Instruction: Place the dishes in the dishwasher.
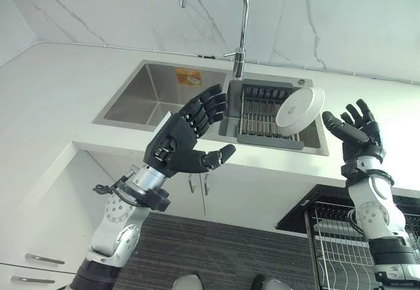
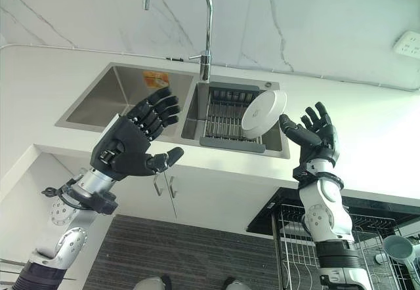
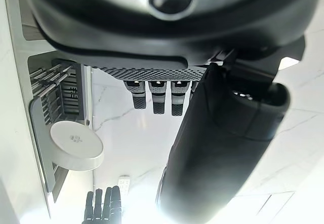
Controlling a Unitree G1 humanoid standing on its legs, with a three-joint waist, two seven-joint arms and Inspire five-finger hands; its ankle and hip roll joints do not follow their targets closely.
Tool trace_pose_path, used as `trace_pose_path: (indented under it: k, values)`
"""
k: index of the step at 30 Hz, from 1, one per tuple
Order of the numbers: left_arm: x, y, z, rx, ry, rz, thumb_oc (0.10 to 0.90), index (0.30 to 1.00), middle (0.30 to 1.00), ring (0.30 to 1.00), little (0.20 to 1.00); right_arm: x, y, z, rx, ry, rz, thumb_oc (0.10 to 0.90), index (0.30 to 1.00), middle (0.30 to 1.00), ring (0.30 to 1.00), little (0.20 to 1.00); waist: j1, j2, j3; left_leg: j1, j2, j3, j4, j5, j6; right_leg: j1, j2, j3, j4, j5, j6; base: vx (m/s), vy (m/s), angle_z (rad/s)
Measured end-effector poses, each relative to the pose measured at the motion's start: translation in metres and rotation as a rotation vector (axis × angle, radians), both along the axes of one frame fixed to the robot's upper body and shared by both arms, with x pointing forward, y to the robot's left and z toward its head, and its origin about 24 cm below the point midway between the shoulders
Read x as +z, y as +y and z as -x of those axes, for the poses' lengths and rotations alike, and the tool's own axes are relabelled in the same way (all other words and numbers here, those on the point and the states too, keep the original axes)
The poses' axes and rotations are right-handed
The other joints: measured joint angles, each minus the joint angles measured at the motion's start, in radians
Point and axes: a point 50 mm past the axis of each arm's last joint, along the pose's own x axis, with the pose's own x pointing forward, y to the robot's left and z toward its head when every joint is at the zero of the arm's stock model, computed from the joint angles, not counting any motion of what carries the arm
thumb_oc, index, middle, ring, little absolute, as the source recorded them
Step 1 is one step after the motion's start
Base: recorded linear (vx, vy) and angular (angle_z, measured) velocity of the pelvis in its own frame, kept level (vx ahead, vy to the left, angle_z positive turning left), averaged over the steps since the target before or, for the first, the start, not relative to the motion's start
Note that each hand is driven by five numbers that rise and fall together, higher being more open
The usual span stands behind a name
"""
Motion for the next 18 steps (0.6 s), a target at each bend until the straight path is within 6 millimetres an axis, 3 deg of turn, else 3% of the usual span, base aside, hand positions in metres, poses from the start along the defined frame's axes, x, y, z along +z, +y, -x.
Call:
trace_pose_path:
  k: [18]
  values:
    - [-0.01, -0.001, -0.004, -0.005, 0.048, -0.017, 0.8, 0.9, 0.9, 0.9, 0.9, -0.015, -0.017, -0.021, 0.011, 0.147, -0.091, 0.8, 0.9, 0.9, 0.9, 0.9, 0.027, 0.001, -0.001, 0.008, -0.001, -0.01, 0.001, 0.001, -0.001, 0.02, 0.0, -0.012, -0.006, 0.0, 0.0, 0.02, 0.0, 0.02]
